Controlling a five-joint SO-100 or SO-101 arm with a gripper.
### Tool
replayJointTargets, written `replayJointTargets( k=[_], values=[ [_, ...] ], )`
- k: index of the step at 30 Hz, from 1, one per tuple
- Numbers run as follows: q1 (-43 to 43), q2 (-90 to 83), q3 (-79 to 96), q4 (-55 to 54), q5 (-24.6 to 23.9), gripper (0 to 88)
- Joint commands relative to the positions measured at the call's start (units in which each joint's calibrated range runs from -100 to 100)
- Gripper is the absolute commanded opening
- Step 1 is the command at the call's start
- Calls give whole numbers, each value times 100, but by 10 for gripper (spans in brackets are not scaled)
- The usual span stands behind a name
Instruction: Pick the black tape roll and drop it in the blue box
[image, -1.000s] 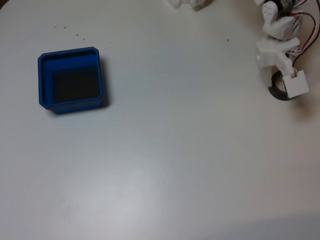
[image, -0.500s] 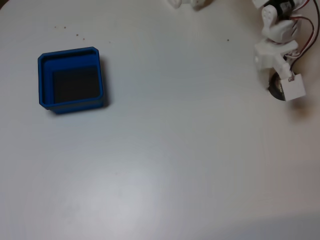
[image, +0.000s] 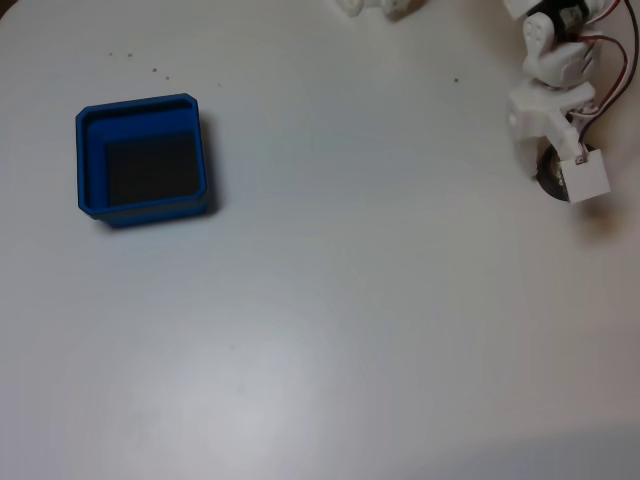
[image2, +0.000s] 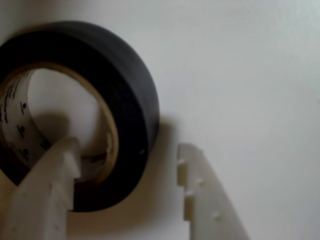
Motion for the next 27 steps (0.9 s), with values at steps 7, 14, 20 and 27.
replayJointTargets(
  k=[7,14,20,27],
  values=[
    [37,180,-367,-51,-29,168],
    [37,197,-367,-51,-38,168],
    [17,431,-376,-51,-38,168],
    [17,515,-376,-60,-38,168]
  ],
)
